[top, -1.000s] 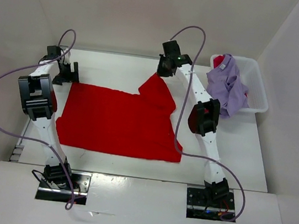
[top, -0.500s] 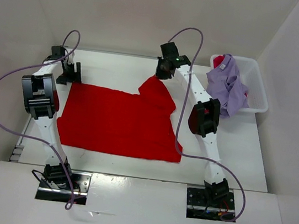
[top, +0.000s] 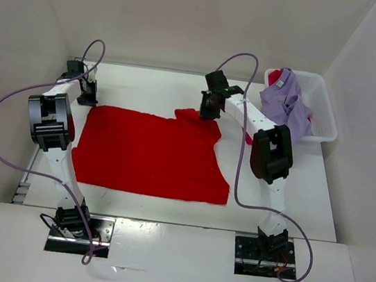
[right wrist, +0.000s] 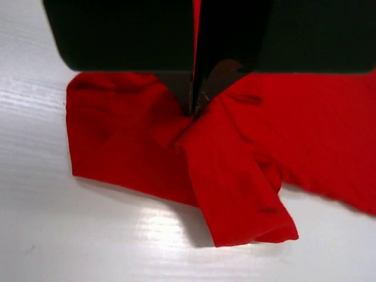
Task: Fold and stack the t-shirts
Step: Grap the side of the flattened tshirt furthest away from the robot with both arms, then fold the other side of the tshirt into a rectangle
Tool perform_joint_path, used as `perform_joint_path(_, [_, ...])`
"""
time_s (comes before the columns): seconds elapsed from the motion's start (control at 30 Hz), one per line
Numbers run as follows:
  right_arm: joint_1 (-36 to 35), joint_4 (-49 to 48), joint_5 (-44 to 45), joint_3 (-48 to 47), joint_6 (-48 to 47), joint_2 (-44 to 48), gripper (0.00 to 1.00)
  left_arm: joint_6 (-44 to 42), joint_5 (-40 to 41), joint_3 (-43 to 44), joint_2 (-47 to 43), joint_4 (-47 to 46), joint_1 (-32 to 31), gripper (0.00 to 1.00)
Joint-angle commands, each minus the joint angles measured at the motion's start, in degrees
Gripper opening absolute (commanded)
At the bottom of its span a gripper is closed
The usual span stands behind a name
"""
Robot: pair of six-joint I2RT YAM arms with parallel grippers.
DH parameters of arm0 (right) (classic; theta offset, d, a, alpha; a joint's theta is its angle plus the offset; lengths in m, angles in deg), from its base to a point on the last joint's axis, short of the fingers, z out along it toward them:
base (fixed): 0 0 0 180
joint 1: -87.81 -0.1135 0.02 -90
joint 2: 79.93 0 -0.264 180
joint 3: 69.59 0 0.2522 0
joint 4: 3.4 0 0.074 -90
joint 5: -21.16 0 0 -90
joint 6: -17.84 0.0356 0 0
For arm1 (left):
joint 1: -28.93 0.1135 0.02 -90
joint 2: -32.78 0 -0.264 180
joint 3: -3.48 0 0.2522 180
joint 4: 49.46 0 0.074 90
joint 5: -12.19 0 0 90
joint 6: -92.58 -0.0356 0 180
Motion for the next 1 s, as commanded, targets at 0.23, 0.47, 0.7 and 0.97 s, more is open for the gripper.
perform_joint_path(0.23, [-0.68,-9.09,-1.84,15.54,1.6,16.74,0.0,-11.88,-1.03,-9.97,-14.02,2.97,-1.42,0.0])
perform_joint_path(0.47, [-1.21,-11.38,-2.98,26.1,4.6,25.52,0.0,-16.98,1.08,-14.63,-23.09,3.58,-1.95,0.0])
perform_joint_path(0.7, [-1.21,-11.38,-2.46,35.33,5.74,34.13,0.0,-23.31,5.47,-20.42,-27.14,3.59,-1.24,0.0])
perform_joint_path(0.97, [-1.21,-11.38,-2.62,41.14,7.5,39.6,0.0,-27.36,9.43,-28.26,-29.69,1.22,-2.47,0.0])
